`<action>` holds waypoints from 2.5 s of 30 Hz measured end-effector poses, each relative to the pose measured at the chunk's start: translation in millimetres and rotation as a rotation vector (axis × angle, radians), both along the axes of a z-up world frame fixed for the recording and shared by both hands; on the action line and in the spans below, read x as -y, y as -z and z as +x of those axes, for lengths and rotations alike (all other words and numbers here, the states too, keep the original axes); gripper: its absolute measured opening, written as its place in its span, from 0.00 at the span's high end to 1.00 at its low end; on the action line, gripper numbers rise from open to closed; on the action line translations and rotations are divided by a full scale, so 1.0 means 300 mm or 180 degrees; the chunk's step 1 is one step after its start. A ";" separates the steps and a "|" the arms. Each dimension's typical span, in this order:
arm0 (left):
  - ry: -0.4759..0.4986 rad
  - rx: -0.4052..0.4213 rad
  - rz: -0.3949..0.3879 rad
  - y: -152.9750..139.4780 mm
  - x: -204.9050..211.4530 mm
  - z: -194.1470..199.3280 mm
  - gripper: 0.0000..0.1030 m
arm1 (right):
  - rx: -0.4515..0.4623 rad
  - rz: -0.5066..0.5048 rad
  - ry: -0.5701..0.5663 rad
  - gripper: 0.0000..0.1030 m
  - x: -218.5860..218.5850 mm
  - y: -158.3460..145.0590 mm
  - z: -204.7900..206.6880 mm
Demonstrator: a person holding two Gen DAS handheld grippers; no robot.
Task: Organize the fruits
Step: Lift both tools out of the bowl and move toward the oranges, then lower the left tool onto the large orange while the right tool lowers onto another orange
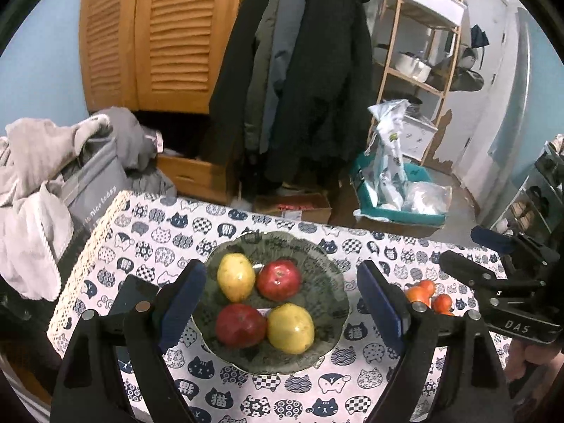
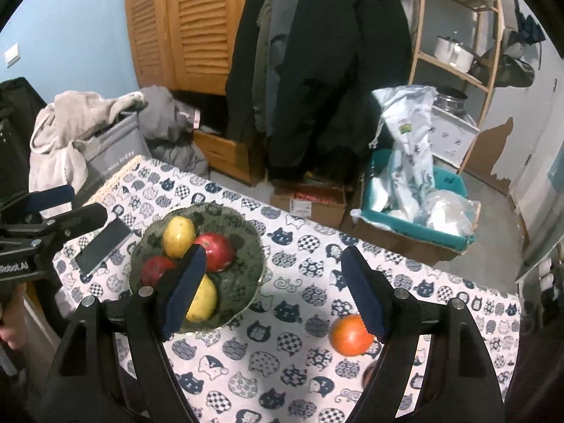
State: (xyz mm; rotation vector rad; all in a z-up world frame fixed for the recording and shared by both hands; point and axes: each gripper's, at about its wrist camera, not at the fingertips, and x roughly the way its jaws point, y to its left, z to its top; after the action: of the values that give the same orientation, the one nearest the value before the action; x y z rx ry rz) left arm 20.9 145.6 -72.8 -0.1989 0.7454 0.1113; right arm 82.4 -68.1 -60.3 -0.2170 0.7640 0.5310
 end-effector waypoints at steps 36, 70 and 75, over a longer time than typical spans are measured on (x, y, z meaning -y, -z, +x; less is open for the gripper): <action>0.0877 0.0051 0.0402 -0.034 0.474 0.055 0.13 | 0.0056 0.0014 0.0844 0.23 0.565 -0.005 -0.057; 0.1116 -0.1081 0.0495 0.463 0.654 0.266 0.13 | -0.1401 -0.0368 0.0997 0.23 0.602 0.612 0.091; 0.1173 -0.1184 0.0590 0.514 0.672 0.270 0.13 | -0.1538 -0.0346 0.1013 0.23 0.596 0.679 0.106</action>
State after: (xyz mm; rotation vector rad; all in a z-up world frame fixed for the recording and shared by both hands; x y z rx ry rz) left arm 101.9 -55.9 -227.1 0.1425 1.1239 -0.1373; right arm 114.2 -246.7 -264.0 -0.0623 1.2743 0.2372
